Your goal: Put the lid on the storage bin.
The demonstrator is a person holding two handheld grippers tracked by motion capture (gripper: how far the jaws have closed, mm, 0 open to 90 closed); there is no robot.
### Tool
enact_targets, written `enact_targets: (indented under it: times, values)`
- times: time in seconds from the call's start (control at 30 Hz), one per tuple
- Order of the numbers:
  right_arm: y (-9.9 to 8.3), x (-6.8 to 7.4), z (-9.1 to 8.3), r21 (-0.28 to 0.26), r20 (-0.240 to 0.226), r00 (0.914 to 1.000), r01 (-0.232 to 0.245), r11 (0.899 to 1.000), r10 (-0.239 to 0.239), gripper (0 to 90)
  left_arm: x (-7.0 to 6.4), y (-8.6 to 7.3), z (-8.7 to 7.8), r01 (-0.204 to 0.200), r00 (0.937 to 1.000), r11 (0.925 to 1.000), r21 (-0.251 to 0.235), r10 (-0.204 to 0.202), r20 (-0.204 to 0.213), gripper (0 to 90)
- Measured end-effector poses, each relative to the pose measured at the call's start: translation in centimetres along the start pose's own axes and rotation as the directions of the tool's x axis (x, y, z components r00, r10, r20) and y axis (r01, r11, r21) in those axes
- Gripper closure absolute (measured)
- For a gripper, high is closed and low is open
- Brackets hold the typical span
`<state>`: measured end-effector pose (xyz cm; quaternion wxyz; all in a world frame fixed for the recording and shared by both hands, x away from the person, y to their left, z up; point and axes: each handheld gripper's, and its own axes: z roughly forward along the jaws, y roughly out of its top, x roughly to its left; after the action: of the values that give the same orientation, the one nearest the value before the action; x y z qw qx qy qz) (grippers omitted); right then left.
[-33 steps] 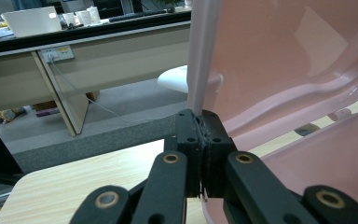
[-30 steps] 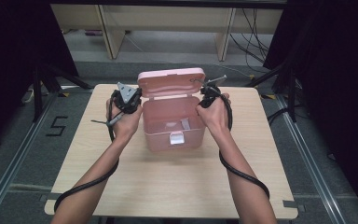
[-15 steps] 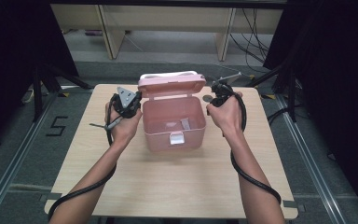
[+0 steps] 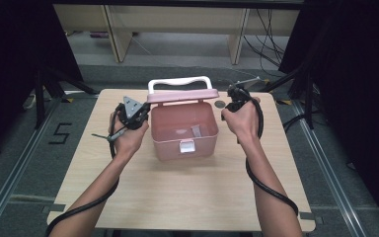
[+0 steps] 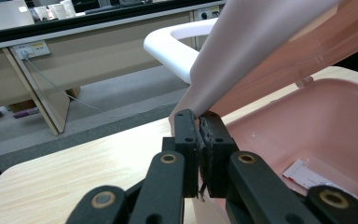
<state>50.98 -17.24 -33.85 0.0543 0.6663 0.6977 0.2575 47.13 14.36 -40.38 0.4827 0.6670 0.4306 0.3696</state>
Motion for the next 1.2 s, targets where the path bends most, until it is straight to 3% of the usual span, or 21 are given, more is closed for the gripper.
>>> enact_targets:
  times: [0.07,0.2,0.23,0.3,0.33,0.37,0.4,0.47,0.57,0.6,0.87,1.0,1.1,1.13,1.2]
  values:
    - [0.1,-0.2,0.0,-0.005,0.005,0.9996,0.029,1.0,-0.029,90.0,0.0,-0.2,-0.1,0.003,0.9999,1.0,0.004,-0.003,0.01,85.7]
    - [0.0,-0.3,0.3,0.01,0.008,0.9996,0.027,1.0,-0.027,90.0,0.0,-0.7,-0.3,-0.006,0.9996,0.9996,0.028,0.005,0.028,86.6]
    - [0.0,-0.2,0.5,0.008,0.006,1.0,0.003,1.0,-0.003,90.0,0.0,-0.8,-0.3,0.003,0.9993,0.9995,0.032,-0.004,0.037,87.1]
    - [-0.1,-0.4,0.6,0.023,0.003,0.9999,0.016,1.0,-0.017,90.0,0.1,-1.2,-0.4,-0.005,0.999,0.9989,0.047,0.003,0.045,87.1]
    - [-0.1,-0.2,0.6,0.032,0.0,0.9999,-0.012,0.999,0.012,90.0,0.1,-1.4,-0.4,0.0,0.9987,0.9983,0.059,-0.003,0.052,87.2]
    - [0.0,-0.5,0.6,0.026,0.006,0.9997,0.023,0.999,-0.024,90.0,0.1,-1.6,-0.4,0.008,0.9984,0.9983,0.058,-0.011,0.056,89.5]
    - [0.0,-0.4,0.7,0.019,0.007,1.0,-0.001,1.0,0.001,90.0,0.2,-1.7,-0.4,0.011,0.998,0.9978,0.065,-0.015,0.061,89.5]
    - [0.0,-0.6,0.7,0.03,0.009,0.9996,0.025,0.999,-0.026,90.0,0.3,-2.0,-0.3,0.022,0.9967,0.9964,0.082,-0.028,0.076,89.5]
    - [0.0,-0.5,0.7,0.035,0.012,0.9996,0.024,0.999,-0.024,90.0,0.5,-2.4,-0.2,0.024,0.9951,0.9939,0.107,-0.034,0.092,89.4]
    - [0.0,-0.3,0.8,0.029,0.01,0.9999,0.001,1.0,-0.002,90.0,0.6,-2.5,-0.3,0.02,0.9952,0.993,0.116,-0.031,0.093,89.4]
    - [-0.1,-0.4,1.0,0.041,0.01,0.9999,0.004,0.999,-0.004,90.0,1.9,-1.8,-1.2,0.02,0.9968,0.9918,0.126,-0.03,0.074,88.4]
    - [-0.2,-0.5,1.3,0.053,0.016,0.9998,0.01,0.999,-0.011,90.0,1.8,-2.0,-2.2,0.054,0.992,0.985,0.164,-0.072,0.104,89.1]
    - [-0.5,-0.4,1.7,0.075,0.009,0.9996,-0.028,0.997,0.027,90.0,1.7,-2.2,-3.1,0.081,0.9888,0.9808,0.177,-0.101,0.109,89.4]
    - [-0.6,-0.7,1.8,0.075,0.011,0.9999,0.006,0.997,-0.006,90.0,1.6,-2.3,-3.4,0.084,0.9881,0.9797,0.182,-0.105,0.112,89.4]
    - [-0.8,-0.7,2.0,0.082,0.023,0.9997,0.008,0.997,-0.01,90.0,1.4,-2.6,-4.0,0.098,0.985,0.9755,0.197,-0.123,0.121,89.4]
